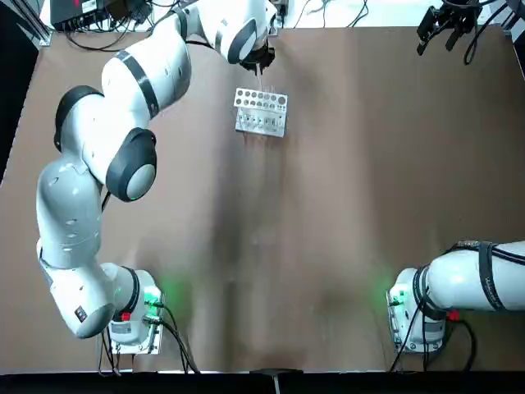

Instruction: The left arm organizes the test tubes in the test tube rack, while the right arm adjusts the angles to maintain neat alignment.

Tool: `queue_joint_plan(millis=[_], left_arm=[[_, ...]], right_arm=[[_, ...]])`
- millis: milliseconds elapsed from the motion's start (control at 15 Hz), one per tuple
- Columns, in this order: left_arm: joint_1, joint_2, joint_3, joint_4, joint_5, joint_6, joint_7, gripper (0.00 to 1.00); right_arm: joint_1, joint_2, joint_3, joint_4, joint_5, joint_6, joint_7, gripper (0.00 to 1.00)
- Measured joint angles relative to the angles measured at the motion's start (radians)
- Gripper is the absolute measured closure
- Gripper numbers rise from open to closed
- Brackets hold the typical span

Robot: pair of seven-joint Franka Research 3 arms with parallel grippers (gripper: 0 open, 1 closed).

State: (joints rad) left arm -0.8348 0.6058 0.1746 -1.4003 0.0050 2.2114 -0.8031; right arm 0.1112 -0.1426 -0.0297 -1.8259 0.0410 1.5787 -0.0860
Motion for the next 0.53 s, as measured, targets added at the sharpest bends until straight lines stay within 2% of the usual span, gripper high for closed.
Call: queue_joint_plan(millis=[533], left_arm=[[-0.002,-0.001,-0.004,0.010,0.000,-0.032,0.000,0.82]], right_arm=[[0.000,0.000,0.000,0.000,0.000,0.000,0.000,0.00]])
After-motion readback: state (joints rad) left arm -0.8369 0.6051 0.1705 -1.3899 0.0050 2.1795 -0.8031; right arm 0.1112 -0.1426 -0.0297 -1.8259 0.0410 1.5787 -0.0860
